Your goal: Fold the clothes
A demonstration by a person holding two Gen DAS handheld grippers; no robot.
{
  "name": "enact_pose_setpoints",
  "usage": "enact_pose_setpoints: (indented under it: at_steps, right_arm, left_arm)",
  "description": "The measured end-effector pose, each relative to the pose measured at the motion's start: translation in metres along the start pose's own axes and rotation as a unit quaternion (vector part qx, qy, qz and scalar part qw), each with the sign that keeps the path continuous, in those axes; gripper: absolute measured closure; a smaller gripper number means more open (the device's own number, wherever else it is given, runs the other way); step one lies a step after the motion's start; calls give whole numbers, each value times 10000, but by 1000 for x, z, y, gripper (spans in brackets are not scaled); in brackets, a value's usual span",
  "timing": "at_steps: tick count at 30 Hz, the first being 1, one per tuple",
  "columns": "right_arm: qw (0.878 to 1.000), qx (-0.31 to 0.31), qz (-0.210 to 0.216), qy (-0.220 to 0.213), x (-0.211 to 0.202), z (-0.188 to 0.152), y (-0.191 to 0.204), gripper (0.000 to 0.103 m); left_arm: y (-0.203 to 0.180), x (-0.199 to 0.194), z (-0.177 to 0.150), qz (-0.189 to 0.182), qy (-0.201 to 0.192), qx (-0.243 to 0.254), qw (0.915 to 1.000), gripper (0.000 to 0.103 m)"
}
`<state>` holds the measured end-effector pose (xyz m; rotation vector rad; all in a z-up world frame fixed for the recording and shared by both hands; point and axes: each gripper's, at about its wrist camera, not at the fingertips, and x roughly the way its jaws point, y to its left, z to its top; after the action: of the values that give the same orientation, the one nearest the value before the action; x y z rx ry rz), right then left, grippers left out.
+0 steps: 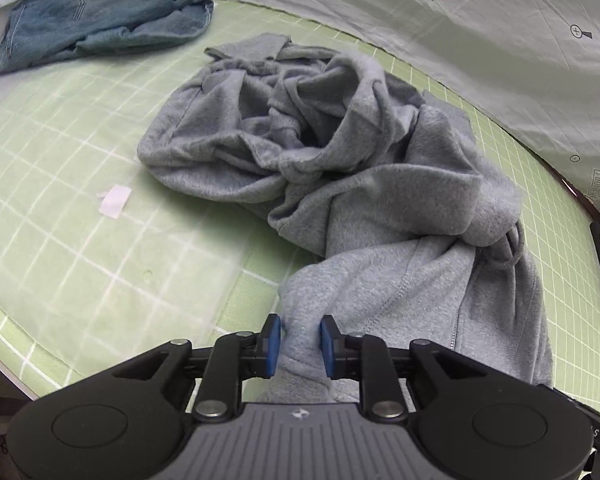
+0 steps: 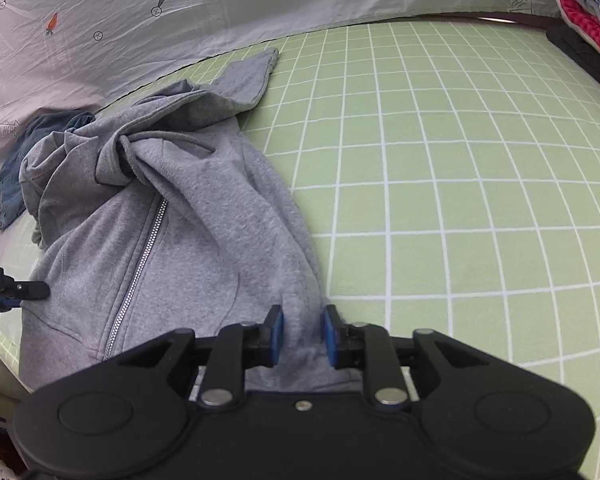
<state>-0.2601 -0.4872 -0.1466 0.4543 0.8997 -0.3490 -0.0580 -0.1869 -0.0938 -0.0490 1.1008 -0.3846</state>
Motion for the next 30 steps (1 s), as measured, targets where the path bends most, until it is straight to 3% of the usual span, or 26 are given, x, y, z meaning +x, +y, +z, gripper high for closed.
enact_pose_setpoints:
  at_steps: [1, 3, 5, 7, 10, 14, 19, 24, 30]
  right_arm:
    - [9999, 33, -122, -108, -2, 6, -1, 52]
    - [9989, 164, -299, -333, -5, 19, -6, 40]
    - [9970, 311, -475, -526, -5, 30, -9, 15]
    - [9945, 406, -700, -664, -2, 39, -13, 8]
    - [9908, 619, -973, -706, 8, 49, -21, 5]
    - [9861, 889, -1202, -722, 20, 57, -35, 4]
    - [9771, 1295, -1467, -836, 30, 69, -60, 3]
    - [9636, 1864, -1745, -798, 50, 87, -93, 3]
    - [9557, 1931, -2142, -587, 58, 92, -116, 3]
  left_arm:
    - [-4, -8, 5, 0, -150, 91, 9998, 70]
    - [-12, -26, 19, -86, -475, 249, 9985, 55]
    - [-25, -37, 36, -219, -752, 428, 9960, 43]
    - [-37, -42, 50, -330, -942, 674, 9927, 38]
    - [-53, -35, 68, -410, -1053, 918, 9893, 30]
    - [-75, -7, 85, -492, -920, 1238, 9868, 29]
    - [-117, 27, 116, -1019, -611, 1503, 9815, 29]
    - [-173, 71, 145, -1078, -131, 2031, 9731, 29]
    - [-206, 106, 141, -1139, 341, 2352, 9646, 29]
